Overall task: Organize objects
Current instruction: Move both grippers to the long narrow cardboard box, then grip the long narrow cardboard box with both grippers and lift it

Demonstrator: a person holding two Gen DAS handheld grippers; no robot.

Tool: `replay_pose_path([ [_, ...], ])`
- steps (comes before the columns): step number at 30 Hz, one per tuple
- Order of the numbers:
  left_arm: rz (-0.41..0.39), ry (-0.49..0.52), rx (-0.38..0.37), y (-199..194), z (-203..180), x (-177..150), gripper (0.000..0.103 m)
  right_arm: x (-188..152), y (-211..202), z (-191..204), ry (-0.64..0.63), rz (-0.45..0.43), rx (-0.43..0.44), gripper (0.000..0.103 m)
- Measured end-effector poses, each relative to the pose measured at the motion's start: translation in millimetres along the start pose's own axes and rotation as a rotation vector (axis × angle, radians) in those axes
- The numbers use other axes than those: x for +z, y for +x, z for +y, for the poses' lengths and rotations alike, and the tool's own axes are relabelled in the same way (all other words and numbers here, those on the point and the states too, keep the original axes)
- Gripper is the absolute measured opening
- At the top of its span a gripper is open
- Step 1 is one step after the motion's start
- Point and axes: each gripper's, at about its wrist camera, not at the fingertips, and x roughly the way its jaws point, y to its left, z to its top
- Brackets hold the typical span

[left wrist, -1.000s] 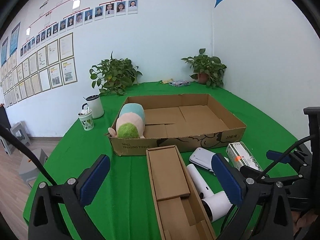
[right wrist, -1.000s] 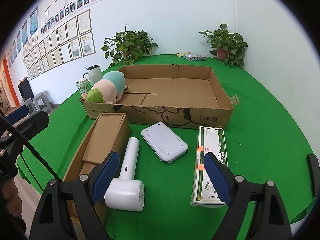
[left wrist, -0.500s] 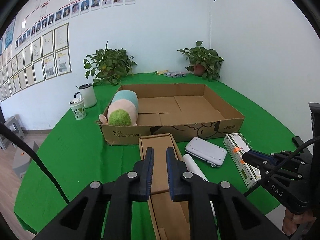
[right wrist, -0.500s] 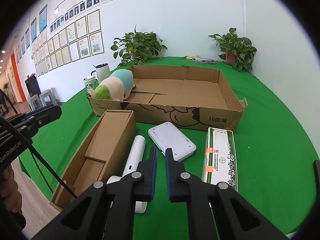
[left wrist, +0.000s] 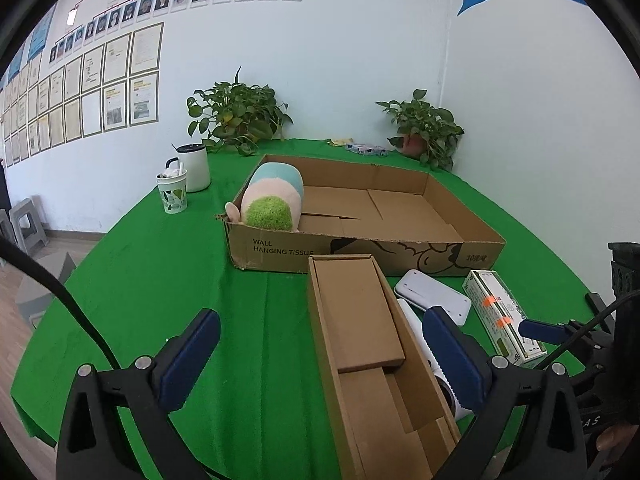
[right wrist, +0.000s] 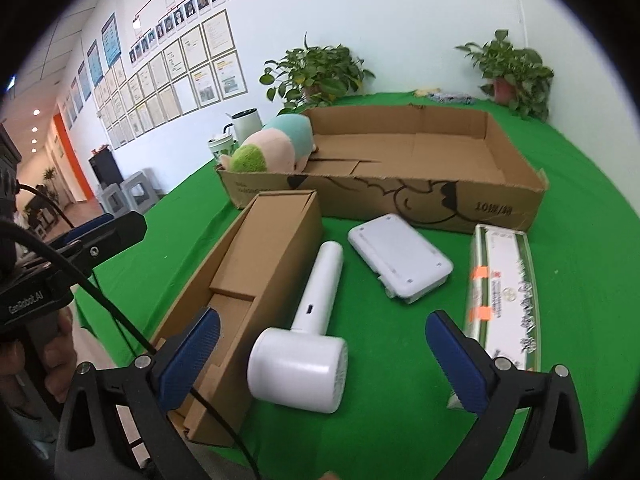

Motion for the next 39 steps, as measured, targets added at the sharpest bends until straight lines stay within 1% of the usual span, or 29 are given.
replay_pose_path([
  [2, 0.011, 0.005, -0.005, 1.6, 3.8, -2.6, 0.102, -2.3, -1.4, 2.2, -0.005, 0.017, 0.045, 0.102],
  [4, 0.025, 0.012, -0.013, 2.9, 5.5, -4.7, 0.102, -5.2, -7.2, 6.7, -0.023, 0.021, 0.110, 0.102],
  [6, 0.048, 0.015, -0.031, 4.8, 7.4, -6.8, 0.102, -6.5, -13.6, 12.4, -0.027, 0.045, 0.209, 0.102],
  [8, 0.071, 0.021, -0.049, 3.8, 11.9, -4.8, 0.102, -6.4, -18.1, 19.9, -0.016, 0.079, 0.338, 0.102],
  [9, 0.075, 0.024, -0.053, 1.2, 14.1, -1.5, 0.102, -6.2, -20.4, 24.9, -0.017, 0.088, 0.387, 0.102],
  [11, 0.071, 0.006, -0.050, -9.4, 26.9, 9.2, 0.102, -5.1, -19.9, 34.8, -0.026, 0.110, 0.443, 0.102],
  [12, 0.068, -0.016, -0.050, -15.7, 36.3, 16.1, 0.102, -4.9, -17.7, 38.2, -0.029, 0.119, 0.458, 0.102],
  [13, 0.071, -0.038, -0.043, -20.2, 43.7, 22.7, 0.102, -4.9, -12.2, 41.9, -0.033, 0.135, 0.455, 0.102],
  [14, 0.080, -0.047, -0.032, -22.1, 48.9, 28.4, 0.102, -5.1, -5.2, 43.2, -0.037, 0.154, 0.424, 0.102],
  [16, 0.108, -0.038, -0.002, -17.5, 51.8, 31.5, 0.102, -6.7, 13.8, 46.9, -0.050, 0.193, 0.312, 0.102],
  [17, 0.141, -0.024, 0.005, -9.7, 49.7, 27.5, 0.102, -7.7, 22.5, 48.0, -0.053, 0.205, 0.260, 0.103],
  [18, 0.174, -0.015, -0.009, -1.7, 47.3, 21.9, 0.101, -6.5, 21.8, 52.2, -0.075, 0.163, 0.223, 0.103],
  [20, 0.245, -0.027, -0.068, 18.9, 43.0, 6.3, 0.101, -4.7, 24.9, 59.6, -0.103, 0.167, 0.186, 0.103],
  [22, 0.303, -0.044, -0.113, 36.4, 38.9, -7.3, 0.092, -4.5, 27.5, 67.0, -0.138, 0.166, 0.124, 0.102],
  [24, 0.326, -0.051, -0.147, 48.9, 37.5, -16.2, 0.088, -6.5, 28.1, 72.0, -0.181, 0.161, 0.053, 0.102],
  [26, 0.339, -0.073, -0.193, 56.6, 40.8, -20.9, 0.085, -9.6, 27.4, 69.7, -0.203, 0.163, 0.016, 0.102],
  [27, 0.348, -0.084, -0.213, 59.8, 41.6, -23.6, 0.078, -11.3, 25.8, 67.2, -0.204, 0.162, -0.003, 0.099],
  [28, 0.358, -0.086, -0.226, 62.8, 41.6, -23.9, 0.073, -11.5, 23.5, 63.5, -0.207, 0.150, -0.012, 0.092],
  [29, 0.364, -0.083, -0.228, 64.7, 40.9, -24.2, 0.071, -11.8, 22.5, 60.0, -0.203, 0.145, -0.001, 0.089],
  [30, 0.368, -0.077, -0.229, 67.2, 39.4, -26.3, 0.066, -11.3, 17.8, 58.4, -0.190, 0.137, 0.036, 0.087],
  [31, 0.373, -0.072, -0.237, 69.1, 37.6, -28.5, 0.058, -10.8, 16.4, 57.7, -0.178, 0.131, 0.083, 0.087],
  [32, 0.379, -0.069, -0.249, 70.6, 36.3, -30.3, 0.054, -10.1, 12.6, 58.2, -0.166, 0.125, 0.136, 0.087],
  [33, 0.383, -0.069, -0.252, 72.1, 34.0, -33.8, 0.046, -9.5, 10.9, 59.7, -0.158, 0.125, 0.174, 0.087],
  [34, 0.388, -0.061, -0.243, 75.2, 32.3, -37.2, 0.036, -8.5, 15.1, 62.3, -0.159, 0.136, 0.190, 0.087],
  [35, 0.389, -0.061, -0.250, 75.9, 31.8, -37.9, 0.035, -8.2, 20.1, 65.7, -0.158, 0.146, 0.192, 0.087],
  [36, 0.384, -0.071, -0.265, 75.4, 31.0, -37.7, 0.027, -8.6, 23.5, 67.6, -0.156, 0.155, 0.182, 0.087],
  [37, 0.386, -0.073, -0.278, 75.0, 30.0, -38.1, 0.017, -8.9, 23.4, 71.1, -0.168, 0.145, 0.175, 0.086],
  [39, 0.374, -0.058, -0.248, 71.5, 28.4, -38.4, 0.013, -8.0, 25.7, 75.7, -0.177, 0.144, 0.181, 0.086],
])
